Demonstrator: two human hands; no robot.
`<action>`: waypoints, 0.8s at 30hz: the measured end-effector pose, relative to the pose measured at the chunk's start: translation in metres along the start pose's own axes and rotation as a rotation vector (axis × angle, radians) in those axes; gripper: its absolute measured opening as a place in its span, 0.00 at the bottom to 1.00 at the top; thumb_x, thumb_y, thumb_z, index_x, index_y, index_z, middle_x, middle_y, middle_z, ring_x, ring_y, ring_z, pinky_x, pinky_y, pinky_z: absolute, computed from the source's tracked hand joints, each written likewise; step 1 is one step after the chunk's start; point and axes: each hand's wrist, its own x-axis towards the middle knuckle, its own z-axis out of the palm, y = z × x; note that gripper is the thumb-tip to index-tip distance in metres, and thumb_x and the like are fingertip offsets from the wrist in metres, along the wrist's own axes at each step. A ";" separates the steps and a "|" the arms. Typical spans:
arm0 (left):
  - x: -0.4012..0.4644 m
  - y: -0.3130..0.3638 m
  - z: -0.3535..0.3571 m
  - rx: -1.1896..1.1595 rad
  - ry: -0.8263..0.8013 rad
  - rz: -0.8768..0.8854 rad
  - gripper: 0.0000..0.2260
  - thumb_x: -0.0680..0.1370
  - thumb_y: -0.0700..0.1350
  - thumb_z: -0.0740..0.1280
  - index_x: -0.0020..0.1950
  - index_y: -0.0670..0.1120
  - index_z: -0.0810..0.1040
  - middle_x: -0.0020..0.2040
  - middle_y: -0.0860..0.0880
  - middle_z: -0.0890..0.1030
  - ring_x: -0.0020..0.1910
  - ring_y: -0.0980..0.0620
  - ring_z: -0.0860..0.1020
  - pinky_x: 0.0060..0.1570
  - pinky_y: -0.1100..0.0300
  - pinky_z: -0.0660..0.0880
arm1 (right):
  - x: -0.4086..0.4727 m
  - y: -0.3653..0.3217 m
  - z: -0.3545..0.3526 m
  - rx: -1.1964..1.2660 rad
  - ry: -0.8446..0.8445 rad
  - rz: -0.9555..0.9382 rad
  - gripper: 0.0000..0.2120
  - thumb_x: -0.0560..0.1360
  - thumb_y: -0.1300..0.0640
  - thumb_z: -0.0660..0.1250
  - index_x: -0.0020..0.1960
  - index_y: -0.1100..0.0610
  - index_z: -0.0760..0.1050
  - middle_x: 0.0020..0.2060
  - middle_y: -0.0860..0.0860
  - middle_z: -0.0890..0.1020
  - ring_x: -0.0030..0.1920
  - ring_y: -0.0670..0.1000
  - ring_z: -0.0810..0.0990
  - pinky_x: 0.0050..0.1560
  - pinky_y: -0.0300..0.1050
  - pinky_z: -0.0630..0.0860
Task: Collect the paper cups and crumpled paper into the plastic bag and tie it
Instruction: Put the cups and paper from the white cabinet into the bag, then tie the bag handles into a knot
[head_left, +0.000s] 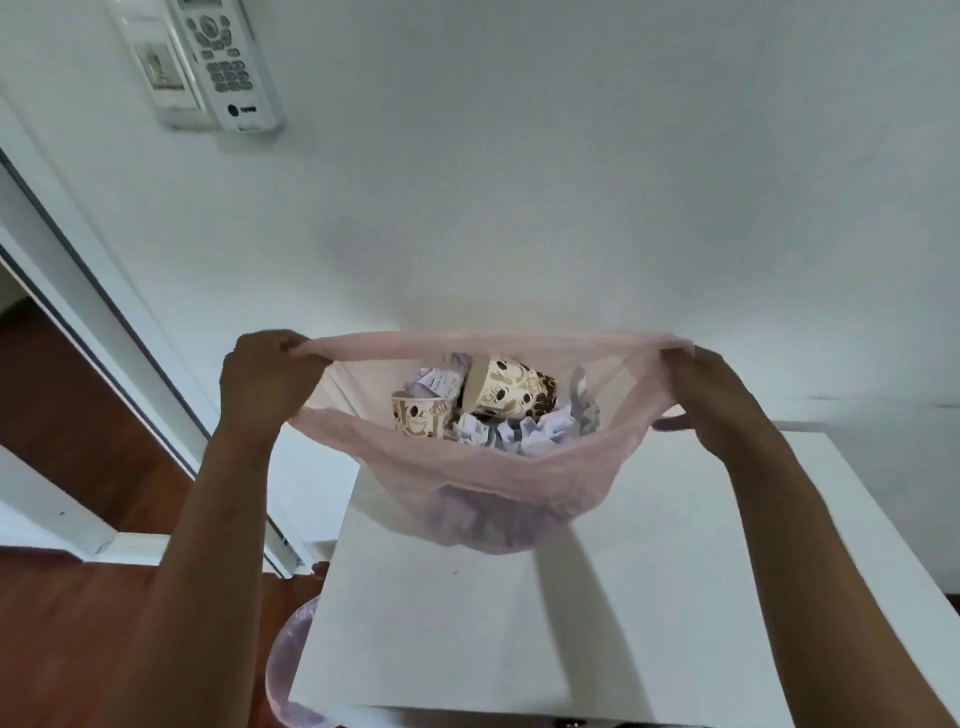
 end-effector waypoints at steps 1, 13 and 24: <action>0.001 0.002 0.000 -0.019 -0.077 -0.046 0.03 0.69 0.46 0.72 0.38 0.47 0.81 0.39 0.48 0.81 0.42 0.45 0.79 0.45 0.56 0.75 | 0.002 0.002 -0.004 0.042 -0.087 0.063 0.17 0.83 0.51 0.56 0.58 0.59 0.78 0.50 0.58 0.83 0.49 0.59 0.82 0.46 0.59 0.81; 0.006 -0.005 -0.007 -0.889 -0.505 -0.195 0.05 0.66 0.43 0.76 0.39 0.45 0.82 0.41 0.44 0.81 0.43 0.45 0.80 0.51 0.48 0.76 | 0.018 0.013 -0.019 0.790 -0.147 0.336 0.07 0.69 0.66 0.70 0.42 0.58 0.73 0.33 0.51 0.77 0.28 0.49 0.75 0.31 0.39 0.75; 0.018 0.018 -0.014 -0.077 0.252 -0.008 0.05 0.71 0.36 0.72 0.41 0.42 0.77 0.36 0.48 0.79 0.23 0.48 0.79 0.19 0.69 0.69 | 0.037 -0.007 -0.039 -0.425 0.402 -0.179 0.10 0.68 0.72 0.62 0.45 0.65 0.80 0.35 0.59 0.83 0.33 0.57 0.84 0.34 0.37 0.76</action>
